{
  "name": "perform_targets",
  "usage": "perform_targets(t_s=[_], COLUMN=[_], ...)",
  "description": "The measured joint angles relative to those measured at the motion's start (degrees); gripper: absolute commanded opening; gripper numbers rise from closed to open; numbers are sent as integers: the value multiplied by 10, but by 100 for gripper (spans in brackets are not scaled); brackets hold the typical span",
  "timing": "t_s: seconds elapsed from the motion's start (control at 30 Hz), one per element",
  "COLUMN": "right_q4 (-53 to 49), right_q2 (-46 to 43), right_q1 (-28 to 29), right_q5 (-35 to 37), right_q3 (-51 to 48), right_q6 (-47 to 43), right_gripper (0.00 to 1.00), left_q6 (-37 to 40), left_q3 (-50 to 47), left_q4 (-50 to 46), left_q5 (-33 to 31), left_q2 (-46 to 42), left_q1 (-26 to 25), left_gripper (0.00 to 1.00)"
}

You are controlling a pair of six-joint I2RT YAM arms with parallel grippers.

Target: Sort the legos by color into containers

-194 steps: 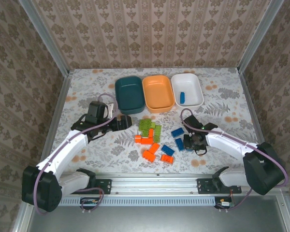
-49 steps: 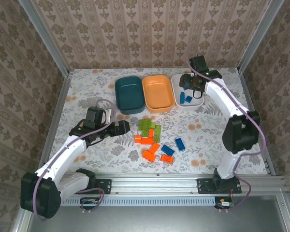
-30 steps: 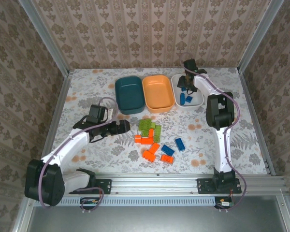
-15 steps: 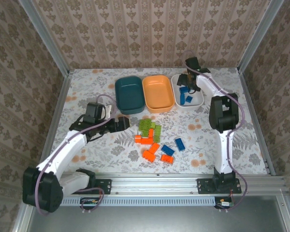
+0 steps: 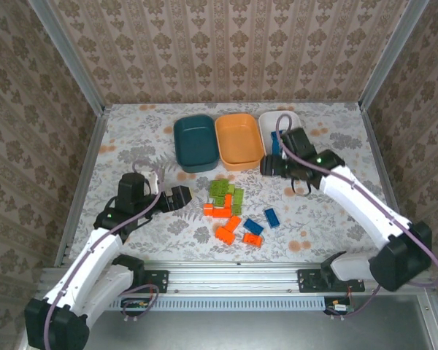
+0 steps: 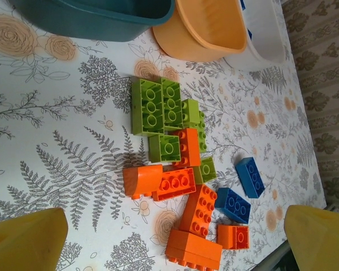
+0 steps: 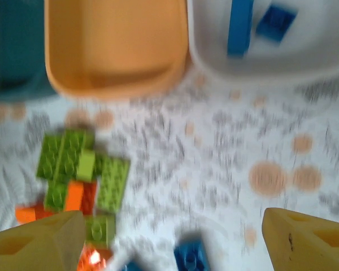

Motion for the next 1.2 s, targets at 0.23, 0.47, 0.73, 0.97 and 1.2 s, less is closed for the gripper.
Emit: perform_targets(t_s=[0.23,0.47,0.73,0.97,1.2], right_q4=[-53,-62,-21,28,60], right_q2=[-85,-75,-4,56,130], right_q1=[56,64,64,64,64], right_q5=[0,0,-27,-62,-69], right_q3=[-123,-154,-176,-193,-193], right_q6=[43,45,27,21,10], right_gripper=[75,71,70,67,58], left_q6=[-29,-39,-53,-56,-48], left_q3=[-11,-10,5,36,56], left_q4=[28,33,47,57,50], left_q5=[-5,-23,-61,-74,-78], left_q2=[10,51,106,159,184], left_q1=[-38,-79,-121,-129,-127], left_gripper=[100,100,100,100,100])
